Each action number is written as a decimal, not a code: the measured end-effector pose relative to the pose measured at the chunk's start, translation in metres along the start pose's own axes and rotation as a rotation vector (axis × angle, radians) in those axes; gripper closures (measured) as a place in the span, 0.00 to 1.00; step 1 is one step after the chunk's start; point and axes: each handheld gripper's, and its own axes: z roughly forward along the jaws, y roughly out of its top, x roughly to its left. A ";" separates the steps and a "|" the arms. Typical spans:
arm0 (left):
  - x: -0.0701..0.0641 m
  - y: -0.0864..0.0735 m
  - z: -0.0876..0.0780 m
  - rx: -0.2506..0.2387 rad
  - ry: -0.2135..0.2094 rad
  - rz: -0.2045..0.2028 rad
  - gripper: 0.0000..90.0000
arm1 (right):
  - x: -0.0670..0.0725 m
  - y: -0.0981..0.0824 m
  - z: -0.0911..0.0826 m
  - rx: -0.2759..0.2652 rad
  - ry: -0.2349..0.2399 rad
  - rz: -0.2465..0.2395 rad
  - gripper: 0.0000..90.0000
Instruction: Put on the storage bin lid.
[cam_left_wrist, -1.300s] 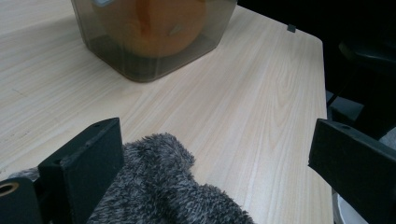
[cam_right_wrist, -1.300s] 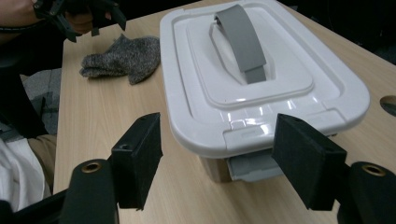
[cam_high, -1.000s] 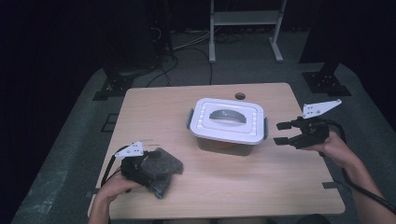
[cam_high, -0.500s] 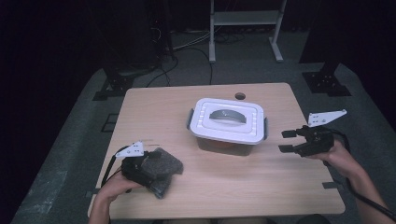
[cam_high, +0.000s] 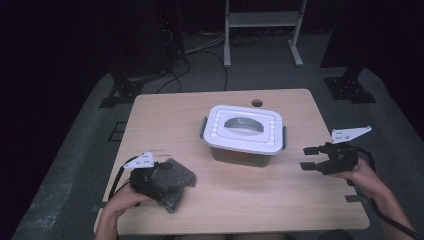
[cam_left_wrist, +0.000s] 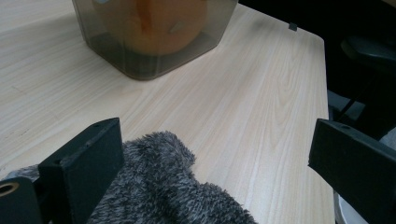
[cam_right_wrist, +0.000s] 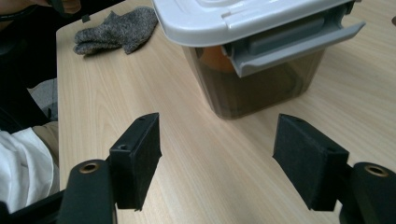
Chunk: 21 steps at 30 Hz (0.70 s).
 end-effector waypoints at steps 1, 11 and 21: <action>0.000 0.000 0.000 0.000 0.000 0.000 0.03 | 0.000 -0.002 0.000 0.000 0.000 0.002 0.34; 0.000 0.000 0.000 0.001 -0.001 0.001 0.03 | 0.003 -0.016 -0.002 0.007 -0.002 0.029 0.33; 0.000 0.000 0.001 0.003 -0.001 -0.002 0.03 | 0.006 -0.035 -0.001 0.003 0.004 0.061 0.33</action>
